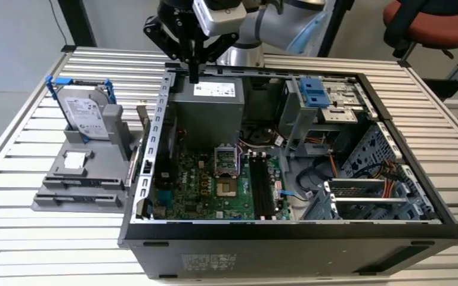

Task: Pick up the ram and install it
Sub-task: 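Reach for the ram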

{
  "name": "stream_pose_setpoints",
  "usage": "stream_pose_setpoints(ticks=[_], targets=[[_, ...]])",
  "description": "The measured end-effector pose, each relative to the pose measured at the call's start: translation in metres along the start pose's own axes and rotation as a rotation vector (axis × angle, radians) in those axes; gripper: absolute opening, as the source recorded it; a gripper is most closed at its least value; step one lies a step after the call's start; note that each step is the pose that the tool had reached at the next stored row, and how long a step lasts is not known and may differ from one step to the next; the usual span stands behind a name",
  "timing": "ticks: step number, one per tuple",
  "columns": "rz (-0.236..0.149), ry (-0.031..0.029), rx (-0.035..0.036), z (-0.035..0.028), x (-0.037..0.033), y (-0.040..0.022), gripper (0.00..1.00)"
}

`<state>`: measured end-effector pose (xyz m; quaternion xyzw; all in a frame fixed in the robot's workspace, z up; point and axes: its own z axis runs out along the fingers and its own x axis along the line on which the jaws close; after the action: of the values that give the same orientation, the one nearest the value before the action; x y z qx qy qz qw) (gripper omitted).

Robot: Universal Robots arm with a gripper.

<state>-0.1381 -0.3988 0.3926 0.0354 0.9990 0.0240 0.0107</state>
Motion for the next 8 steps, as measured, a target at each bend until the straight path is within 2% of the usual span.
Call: stream_pose_setpoints(ticks=[8], targets=[[0.0, -0.0001, 0.0, -0.0008, 0.0338, -0.0024, 0.0]])
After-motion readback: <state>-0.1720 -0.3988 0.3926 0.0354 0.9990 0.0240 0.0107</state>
